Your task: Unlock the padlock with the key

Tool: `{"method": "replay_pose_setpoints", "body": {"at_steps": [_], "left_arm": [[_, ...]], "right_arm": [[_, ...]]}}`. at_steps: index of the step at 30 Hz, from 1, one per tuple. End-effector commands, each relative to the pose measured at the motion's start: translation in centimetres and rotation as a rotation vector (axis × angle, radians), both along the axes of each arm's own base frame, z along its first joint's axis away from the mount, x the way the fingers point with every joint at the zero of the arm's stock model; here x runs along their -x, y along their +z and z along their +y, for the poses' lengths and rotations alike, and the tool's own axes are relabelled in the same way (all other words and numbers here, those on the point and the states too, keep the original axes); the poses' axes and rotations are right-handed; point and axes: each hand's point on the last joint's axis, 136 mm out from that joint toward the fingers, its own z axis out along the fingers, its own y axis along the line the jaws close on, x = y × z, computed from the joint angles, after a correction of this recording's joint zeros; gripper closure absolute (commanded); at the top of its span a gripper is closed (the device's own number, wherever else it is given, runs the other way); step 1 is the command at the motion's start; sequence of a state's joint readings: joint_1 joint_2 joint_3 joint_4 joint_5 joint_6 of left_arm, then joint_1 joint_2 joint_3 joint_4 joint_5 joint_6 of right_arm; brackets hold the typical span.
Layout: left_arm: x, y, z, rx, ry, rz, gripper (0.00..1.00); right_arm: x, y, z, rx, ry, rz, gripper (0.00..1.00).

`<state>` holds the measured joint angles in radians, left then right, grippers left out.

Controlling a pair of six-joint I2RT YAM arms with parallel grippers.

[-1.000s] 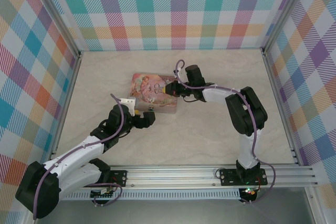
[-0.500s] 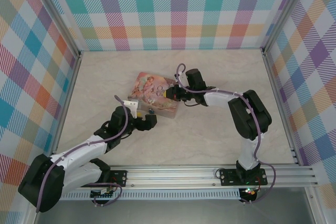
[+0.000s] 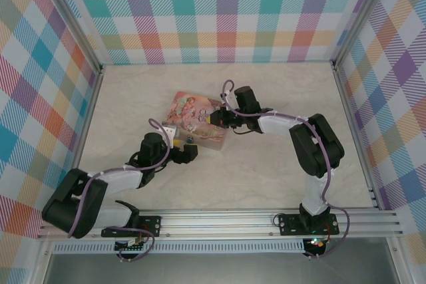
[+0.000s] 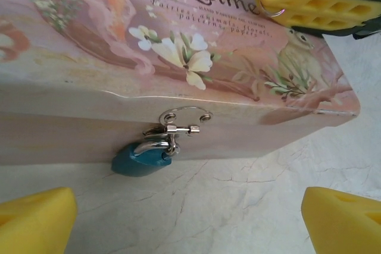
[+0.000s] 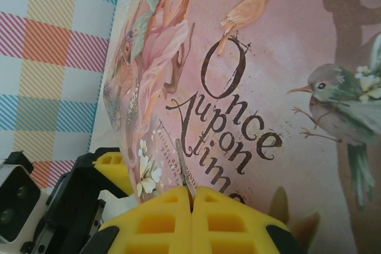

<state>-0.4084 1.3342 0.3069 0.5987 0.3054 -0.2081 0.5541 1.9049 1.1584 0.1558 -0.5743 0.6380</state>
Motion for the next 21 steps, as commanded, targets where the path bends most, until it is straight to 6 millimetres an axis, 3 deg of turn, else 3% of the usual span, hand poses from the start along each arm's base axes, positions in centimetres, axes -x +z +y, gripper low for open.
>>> {"method": "replay_pose_setpoints", "body": {"at_steps": [1,12,21], "left_arm": [[-1.6,2.0,-1.4,0.047,-0.075,-0.099,0.06],[-2.5,-0.8,-1.8,0.025,-0.091,-0.087,0.11],[-3.4,-0.7,-1.5,0.011,-0.06,-0.111,0.16]], "right_arm": [[2.5,-5.3,-1.2,0.142,0.018,0.15,0.97],[2.7,-5.4,-1.2,0.147,0.026,0.144,0.97],[3.0,-5.4,-1.3,0.147,0.029,0.134,0.97]]}}
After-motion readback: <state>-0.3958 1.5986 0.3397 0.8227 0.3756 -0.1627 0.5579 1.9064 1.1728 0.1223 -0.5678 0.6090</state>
